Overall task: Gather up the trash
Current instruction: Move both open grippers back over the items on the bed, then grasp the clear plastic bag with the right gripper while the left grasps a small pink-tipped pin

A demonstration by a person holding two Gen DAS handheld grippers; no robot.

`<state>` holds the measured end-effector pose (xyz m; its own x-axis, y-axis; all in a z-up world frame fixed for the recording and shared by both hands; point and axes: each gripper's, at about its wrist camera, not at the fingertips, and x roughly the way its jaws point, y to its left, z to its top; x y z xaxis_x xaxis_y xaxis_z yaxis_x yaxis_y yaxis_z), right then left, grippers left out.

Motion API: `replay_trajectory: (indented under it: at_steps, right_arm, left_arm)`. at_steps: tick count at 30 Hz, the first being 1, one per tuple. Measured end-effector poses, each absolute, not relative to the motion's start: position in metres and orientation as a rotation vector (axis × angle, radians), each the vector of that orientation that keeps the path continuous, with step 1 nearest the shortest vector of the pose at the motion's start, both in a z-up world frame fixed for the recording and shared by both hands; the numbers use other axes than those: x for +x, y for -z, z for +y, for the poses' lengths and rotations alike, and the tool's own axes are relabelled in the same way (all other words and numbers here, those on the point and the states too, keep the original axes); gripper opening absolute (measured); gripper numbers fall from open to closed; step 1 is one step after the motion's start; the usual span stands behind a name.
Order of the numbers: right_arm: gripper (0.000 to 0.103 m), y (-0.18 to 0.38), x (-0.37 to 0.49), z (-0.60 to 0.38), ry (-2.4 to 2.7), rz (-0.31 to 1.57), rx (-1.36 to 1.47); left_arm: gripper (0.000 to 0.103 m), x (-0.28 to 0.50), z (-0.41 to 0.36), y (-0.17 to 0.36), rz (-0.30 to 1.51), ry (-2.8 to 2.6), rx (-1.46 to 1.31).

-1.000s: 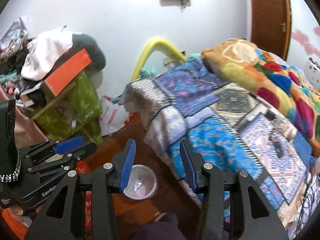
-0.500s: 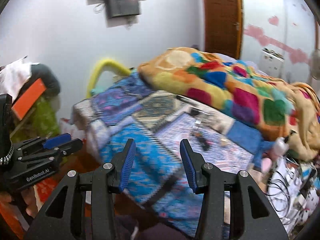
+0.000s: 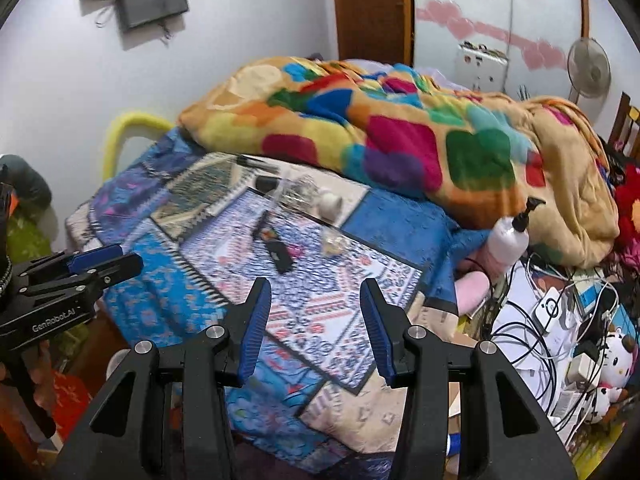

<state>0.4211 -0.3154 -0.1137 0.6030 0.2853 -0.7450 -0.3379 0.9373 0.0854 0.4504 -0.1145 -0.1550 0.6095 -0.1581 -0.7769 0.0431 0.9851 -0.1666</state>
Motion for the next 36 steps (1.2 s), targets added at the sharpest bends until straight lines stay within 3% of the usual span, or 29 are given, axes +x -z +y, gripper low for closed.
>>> replay_trajectory:
  at_steps: [12,28,32,33,35,36]
  right_arm:
    - [0.043,0.176,0.493,-0.314,-0.408,0.993,-0.030]
    - [0.043,0.232,0.562,-0.280,-0.443,1.092,-0.046]
    - [0.043,0.233,0.558,-0.274,-0.432,1.057,-0.101]
    - [0.040,0.234,0.555,-0.273,-0.425,1.049,-0.109]
    - [0.030,0.234,0.555,-0.273,-0.402,1.039,-0.108]
    - [0.029,0.233,0.555,-0.274,-0.401,1.041,-0.099]
  left_arm:
    - [0.040,0.538,-0.124,0.244,1.032,0.180,-0.080]
    - [0.039,0.568,-0.123,0.275,0.959,0.186,-0.070]
    - [0.025,0.569,-0.125,0.275,0.943,0.174,-0.016]
    - [0.013,0.569,-0.125,0.275,0.939,0.159,0.000]
    - [0.006,0.570,-0.121,0.276,0.935,0.131,-0.013]
    - [0.003,0.570,-0.118,0.276,0.934,0.127,-0.034]
